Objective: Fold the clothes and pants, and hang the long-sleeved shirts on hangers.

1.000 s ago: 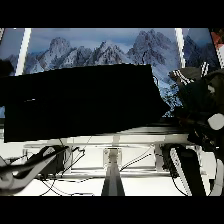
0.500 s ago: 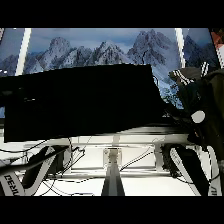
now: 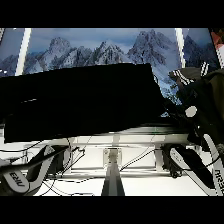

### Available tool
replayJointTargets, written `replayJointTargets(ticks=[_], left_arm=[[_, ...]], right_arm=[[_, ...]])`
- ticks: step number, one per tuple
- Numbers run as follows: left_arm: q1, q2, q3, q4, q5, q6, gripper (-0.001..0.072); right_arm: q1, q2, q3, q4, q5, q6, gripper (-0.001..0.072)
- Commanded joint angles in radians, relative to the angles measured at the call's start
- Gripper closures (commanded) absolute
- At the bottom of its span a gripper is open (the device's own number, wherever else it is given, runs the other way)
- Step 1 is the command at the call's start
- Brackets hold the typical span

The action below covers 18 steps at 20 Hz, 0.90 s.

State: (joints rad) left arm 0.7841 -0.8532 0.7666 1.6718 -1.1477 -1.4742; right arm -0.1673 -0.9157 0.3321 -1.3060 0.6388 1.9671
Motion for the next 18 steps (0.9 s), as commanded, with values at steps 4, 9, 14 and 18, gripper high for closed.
replayJointTargets(ticks=[4,9,14,18], left_arm=[[0.318,-0.024,-0.027,-0.057,-0.113,0.115,0.0135],[0.521,-0.059,-0.108,-0.093,-0.101,0.159,0.0135],[0.547,-0.144,-0.11,-0.101,-0.061,0.197,0.0135],[0.55,-0.172,-0.11,-0.102,0.032,0.186,0.0135]], right_arm=[[0.008,-0.007,0.0,-0.006,-0.038,-0.023,0.0686],[0.008,0.038,0.001,-0.038,-0.038,-0.033,0.0687],[0.008,0.153,0.089,-0.076,0.055,-0.138,0.0688],[0.008,0.198,0.143,-0.085,0.085,-0.149,0.0688]])
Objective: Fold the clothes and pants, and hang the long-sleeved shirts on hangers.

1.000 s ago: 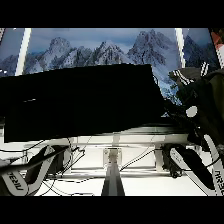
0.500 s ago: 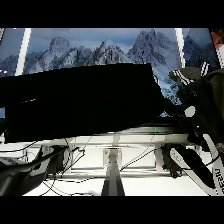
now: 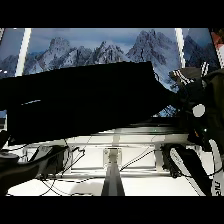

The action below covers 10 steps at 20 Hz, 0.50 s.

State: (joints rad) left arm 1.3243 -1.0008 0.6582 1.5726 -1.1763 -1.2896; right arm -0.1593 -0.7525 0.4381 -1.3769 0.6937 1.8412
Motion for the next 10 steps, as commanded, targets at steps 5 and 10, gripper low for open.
replayJointTargets(ticks=[5,10], left_arm=[[0.032,-0.125,-0.002,-0.003,0.105,-0.003,0.0135],[0.03,-0.187,-0.002,-0.013,0.203,-0.003,0.0238]], right_arm=[[0.0,0.035,0.04,-0.014,0.033,-0.023,0.0688],[0.0,0.035,0.04,-0.02,0.035,-0.023,0.0688]])
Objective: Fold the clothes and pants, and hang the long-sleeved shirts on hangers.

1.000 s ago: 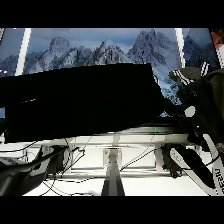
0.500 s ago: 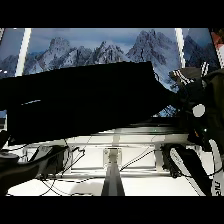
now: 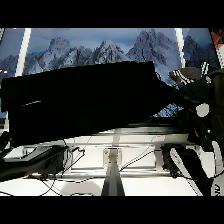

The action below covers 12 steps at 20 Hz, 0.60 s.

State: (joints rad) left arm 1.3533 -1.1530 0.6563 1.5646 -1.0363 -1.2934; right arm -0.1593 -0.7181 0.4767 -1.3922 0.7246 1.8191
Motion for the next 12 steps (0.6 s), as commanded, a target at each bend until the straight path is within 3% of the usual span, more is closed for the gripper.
replayJointTargets(ticks=[1,3,5,6,12], left_arm=[[-0.003,-0.04,0.0,-0.009,0.084,0.0,0.0239],[-0.006,-0.055,0.0,-0.011,0.098,0.0,0.0269],[-0.006,-0.061,0.0,-0.012,0.09,0.0,0.0658],[-0.01,-0.059,0.005,-0.024,0.084,0.0,0.0696],[-0.053,-0.059,0.121,-0.034,-0.063,0.001,0.0698]], right_arm=[[0.0,0.001,0.002,-0.005,0.009,-0.002,0.0688],[0.0,0.001,0.002,-0.006,0.021,-0.008,0.0688],[0.0,0.001,0.005,-0.012,0.027,-0.008,0.0688],[0.0,0.001,0.01,-0.021,0.028,-0.008,0.0688],[0.0,0.001,0.1,-0.032,0.085,-0.089,0.0689]])
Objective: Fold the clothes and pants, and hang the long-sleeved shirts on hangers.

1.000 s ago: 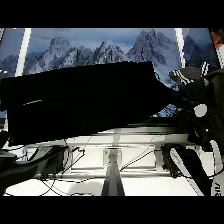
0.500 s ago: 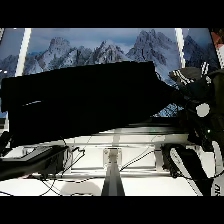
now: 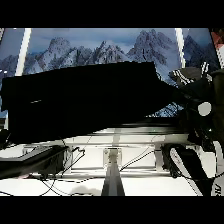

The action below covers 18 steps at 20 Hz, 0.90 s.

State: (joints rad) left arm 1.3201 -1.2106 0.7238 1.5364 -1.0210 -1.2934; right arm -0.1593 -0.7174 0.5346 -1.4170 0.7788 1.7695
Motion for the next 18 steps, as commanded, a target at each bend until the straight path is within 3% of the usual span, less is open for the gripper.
replayJointTargets(ticks=[1,7,12,15,17,18], left_arm=[[-0.032,-0.001,0.084,-0.021,-0.106,0.007,0.0698],[-0.135,-0.001,0.323,-0.319,-0.222,0.079,0.0698],[-0.254,-0.001,0.469,-0.312,-0.221,0.083,0.0698],[-0.305,-0.001,0.494,-0.315,-0.155,0.078,0.0699],[-0.349,-0.003,0.494,-0.318,-0.09,0.064,0.07],[-0.37,-0.006,0.495,-0.318,-0.049,0.018,0.07]], right_arm=[[0.0,0.001,0.064,-0.017,0.043,-0.05,0.0688],[0.0,0.001,0.185,-0.127,0.274,-0.129,0.0688],[0.0,0.08,0.286,-0.138,0.509,-0.167,0.0688],[0.0,0.156,0.35,-0.159,0.65,-0.167,0.0688],[0.0,0.187,0.367,-0.189,0.658,-0.167,0.0688],[0.0,0.184,0.367,-0.185,0.628,-0.165,0.0688]])
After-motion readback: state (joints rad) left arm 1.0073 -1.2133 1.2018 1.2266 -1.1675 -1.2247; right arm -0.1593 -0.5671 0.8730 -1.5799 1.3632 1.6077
